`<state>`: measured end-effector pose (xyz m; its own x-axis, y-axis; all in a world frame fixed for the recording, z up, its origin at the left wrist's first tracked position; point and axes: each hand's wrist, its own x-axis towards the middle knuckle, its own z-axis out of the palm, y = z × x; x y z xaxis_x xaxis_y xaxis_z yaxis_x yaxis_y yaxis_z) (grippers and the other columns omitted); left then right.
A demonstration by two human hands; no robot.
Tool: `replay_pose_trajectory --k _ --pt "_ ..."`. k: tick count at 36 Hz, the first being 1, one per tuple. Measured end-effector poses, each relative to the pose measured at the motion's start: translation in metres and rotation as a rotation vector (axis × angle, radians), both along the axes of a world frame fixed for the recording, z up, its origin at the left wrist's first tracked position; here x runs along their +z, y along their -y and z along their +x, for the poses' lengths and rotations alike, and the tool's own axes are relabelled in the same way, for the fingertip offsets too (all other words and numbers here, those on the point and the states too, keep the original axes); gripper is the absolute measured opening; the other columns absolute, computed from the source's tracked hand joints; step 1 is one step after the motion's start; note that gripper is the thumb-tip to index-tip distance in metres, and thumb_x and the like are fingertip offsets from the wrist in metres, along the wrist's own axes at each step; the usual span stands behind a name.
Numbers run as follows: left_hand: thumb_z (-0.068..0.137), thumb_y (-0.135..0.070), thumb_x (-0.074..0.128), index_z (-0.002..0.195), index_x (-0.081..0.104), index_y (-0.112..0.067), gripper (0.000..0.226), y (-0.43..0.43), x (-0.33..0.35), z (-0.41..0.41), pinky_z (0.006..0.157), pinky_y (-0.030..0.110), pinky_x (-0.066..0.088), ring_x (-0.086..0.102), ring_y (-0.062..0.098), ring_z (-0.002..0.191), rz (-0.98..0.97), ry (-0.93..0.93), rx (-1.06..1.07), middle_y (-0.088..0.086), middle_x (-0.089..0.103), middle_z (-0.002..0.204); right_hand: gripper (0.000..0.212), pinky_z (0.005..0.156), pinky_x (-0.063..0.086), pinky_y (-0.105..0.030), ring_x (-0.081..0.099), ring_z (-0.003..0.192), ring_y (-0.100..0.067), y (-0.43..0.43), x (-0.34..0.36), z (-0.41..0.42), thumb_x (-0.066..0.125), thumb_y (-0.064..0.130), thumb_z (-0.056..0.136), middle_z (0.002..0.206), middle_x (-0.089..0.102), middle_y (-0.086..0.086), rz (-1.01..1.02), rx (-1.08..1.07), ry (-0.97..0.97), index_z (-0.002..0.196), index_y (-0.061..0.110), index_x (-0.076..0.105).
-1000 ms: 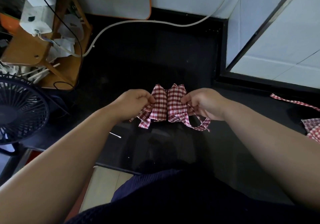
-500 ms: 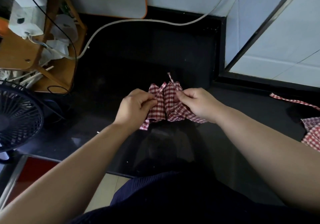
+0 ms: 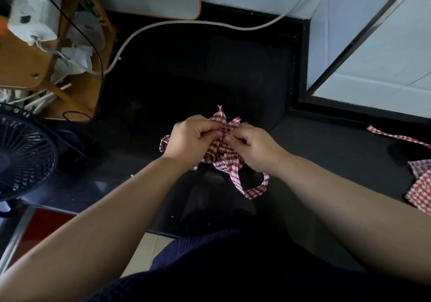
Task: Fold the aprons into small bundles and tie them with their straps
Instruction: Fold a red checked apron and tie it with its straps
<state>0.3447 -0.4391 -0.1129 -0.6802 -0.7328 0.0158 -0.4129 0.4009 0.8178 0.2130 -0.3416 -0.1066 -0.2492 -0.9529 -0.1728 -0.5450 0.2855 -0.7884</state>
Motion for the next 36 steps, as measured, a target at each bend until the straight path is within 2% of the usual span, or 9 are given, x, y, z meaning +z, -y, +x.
replay_pose_trajectory --k 3,6,8,13,19,23,31,34,36 --pt "0.083 -0.009 0.072 0.102 0.071 -0.016 0.02 0.007 0.005 0.001 0.066 0.002 0.041 0.055 -0.015 0.064 0.188 0.048 -0.055 -0.017 0.061 0.074 0.03 0.069 0.038 -0.021 0.047 0.072 -0.01 -0.001 -0.001 -0.002 0.049 0.019 0.099 0.076 0.05 0.001 0.031 -0.013 0.0 0.088 -0.005 0.065" --pt "0.081 -0.007 0.074 0.091 0.064 -0.03 0.027 0.009 0.006 0.001 0.067 0.005 0.045 0.059 -0.01 0.063 0.332 0.09 -0.148 -0.018 0.065 0.062 0.027 0.087 0.044 -0.034 0.056 0.093 -0.022 0.003 -0.001 -0.008 0.05 0.018 0.098 0.101 0.059 -0.013 0.061 -0.056 0.023 0.1 -0.002 0.067" --pt "0.081 -0.009 0.074 0.089 0.061 -0.033 0.029 0.007 0.005 0.003 0.067 0.007 0.047 0.061 -0.009 0.065 0.368 0.088 -0.152 -0.022 0.066 0.063 0.024 0.091 0.043 -0.031 0.055 0.101 -0.019 0.007 0.002 -0.012 0.051 0.019 0.098 0.11 0.058 -0.008 0.093 -0.008 0.007 0.106 0.004 0.068" --pt "0.081 -0.008 0.073 0.089 0.062 -0.029 0.025 0.003 0.002 0.007 0.067 0.009 0.048 0.062 -0.005 0.067 0.423 0.01 -0.1 -0.015 0.067 0.067 0.025 0.087 0.041 -0.026 0.052 0.095 -0.013 0.008 0.008 -0.015 0.052 0.022 0.097 0.1 0.049 0.003 0.134 0.114 -0.063 0.097 0.002 0.068" --pt "0.082 -0.012 0.073 0.086 0.066 -0.028 0.018 0.001 0.001 0.008 0.066 0.008 0.046 0.06 -0.007 0.069 0.447 -0.018 -0.074 -0.011 0.063 0.076 0.023 0.09 0.044 -0.039 0.055 0.098 -0.022 0.003 0.004 -0.013 0.053 0.022 0.097 0.107 0.056 -0.011 0.093 0.154 -0.101 0.094 0.005 0.068" --pt "0.083 -0.011 0.072 0.083 0.068 -0.027 0.017 -0.001 0.0 0.009 0.069 0.011 0.049 0.064 -0.004 0.075 0.498 -0.044 -0.054 -0.015 0.069 0.076 0.021 0.089 0.044 -0.037 0.055 0.097 -0.019 0.002 0.003 -0.013 0.054 0.019 0.096 0.105 0.057 -0.009 0.041 0.17 -0.111 0.095 0.005 0.069" --pt "0.081 -0.009 0.074 0.079 0.07 -0.019 0.01 0.0 0.001 0.006 0.073 0.017 0.052 0.067 0.003 0.077 0.531 -0.035 -0.007 -0.007 0.071 0.082 0.012 0.064 0.043 -0.011 0.063 0.073 -0.014 -0.011 -0.007 0.0 0.073 0.015 0.083 0.082 0.069 -0.006 -0.239 -0.118 -0.266 0.088 0.004 0.07" --pt "0.08 -0.009 0.074 0.081 0.071 -0.017 0.008 0.001 0.001 0.006 0.073 0.017 0.052 0.068 0.004 0.078 0.562 -0.031 0.001 -0.005 0.072 0.083 0.016 0.052 0.051 -0.023 0.063 0.061 -0.015 -0.016 -0.009 0.003 0.072 0.016 0.083 0.073 0.067 -0.004 -0.287 -0.114 -0.326 0.085 0.003 0.063" --pt "0.08 -0.008 0.074 0.08 0.072 -0.017 0.009 0.001 0.001 0.006 0.074 0.017 0.052 0.068 0.005 0.077 0.589 -0.026 0.014 -0.005 0.071 0.082 0.017 0.052 0.055 -0.03 0.066 0.061 -0.019 -0.015 -0.009 0.002 0.065 0.019 0.085 0.074 0.07 -0.006 -0.325 -0.025 -0.422 0.089 0.004 0.068"
